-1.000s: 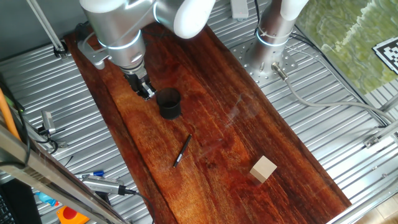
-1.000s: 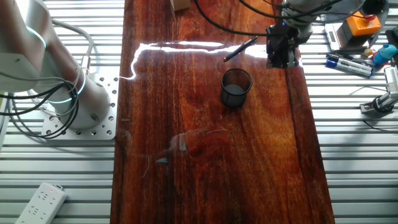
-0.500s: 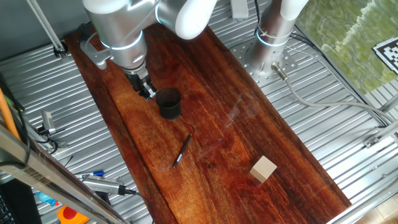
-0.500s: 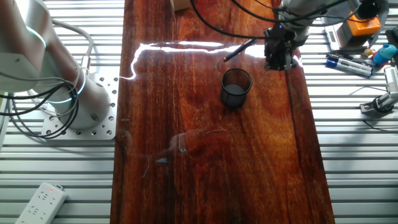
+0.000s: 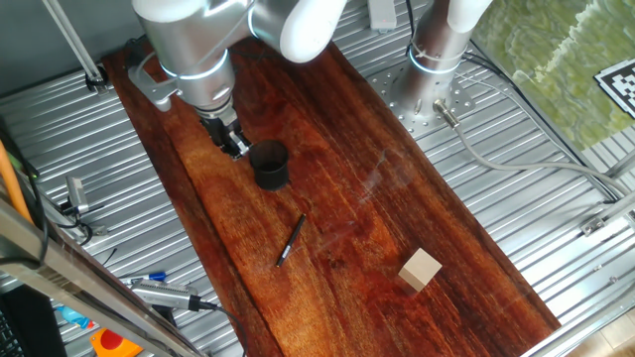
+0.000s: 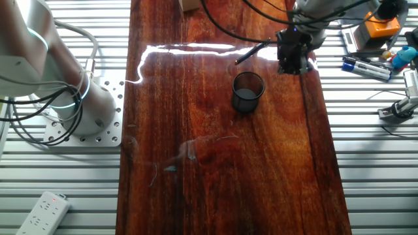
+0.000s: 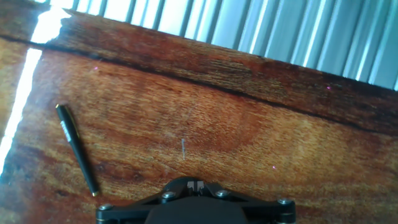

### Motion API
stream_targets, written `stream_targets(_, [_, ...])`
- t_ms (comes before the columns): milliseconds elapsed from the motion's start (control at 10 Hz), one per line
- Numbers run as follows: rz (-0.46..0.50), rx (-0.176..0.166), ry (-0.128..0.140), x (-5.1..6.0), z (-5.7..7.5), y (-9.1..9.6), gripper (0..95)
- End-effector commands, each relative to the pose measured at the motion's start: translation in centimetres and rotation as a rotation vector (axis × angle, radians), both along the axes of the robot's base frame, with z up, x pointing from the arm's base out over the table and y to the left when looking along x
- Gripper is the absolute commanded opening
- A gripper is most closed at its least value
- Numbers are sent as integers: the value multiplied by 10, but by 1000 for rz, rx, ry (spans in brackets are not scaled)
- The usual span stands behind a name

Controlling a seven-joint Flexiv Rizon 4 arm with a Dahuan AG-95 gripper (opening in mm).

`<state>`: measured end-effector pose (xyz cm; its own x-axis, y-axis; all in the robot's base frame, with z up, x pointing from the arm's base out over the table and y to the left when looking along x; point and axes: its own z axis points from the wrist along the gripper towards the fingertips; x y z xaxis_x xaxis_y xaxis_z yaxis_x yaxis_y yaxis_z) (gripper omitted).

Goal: Put the pen into the pen holder

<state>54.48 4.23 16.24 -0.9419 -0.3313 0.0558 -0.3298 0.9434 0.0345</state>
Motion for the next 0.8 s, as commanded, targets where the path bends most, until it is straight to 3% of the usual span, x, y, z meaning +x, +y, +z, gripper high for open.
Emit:
stream_targets(100, [28,8,5,0,0,0,0])
stream_targets(500, [54,29,49,0,0,0,0])
stream_targets(800, [67,30,52,0,0,0,0])
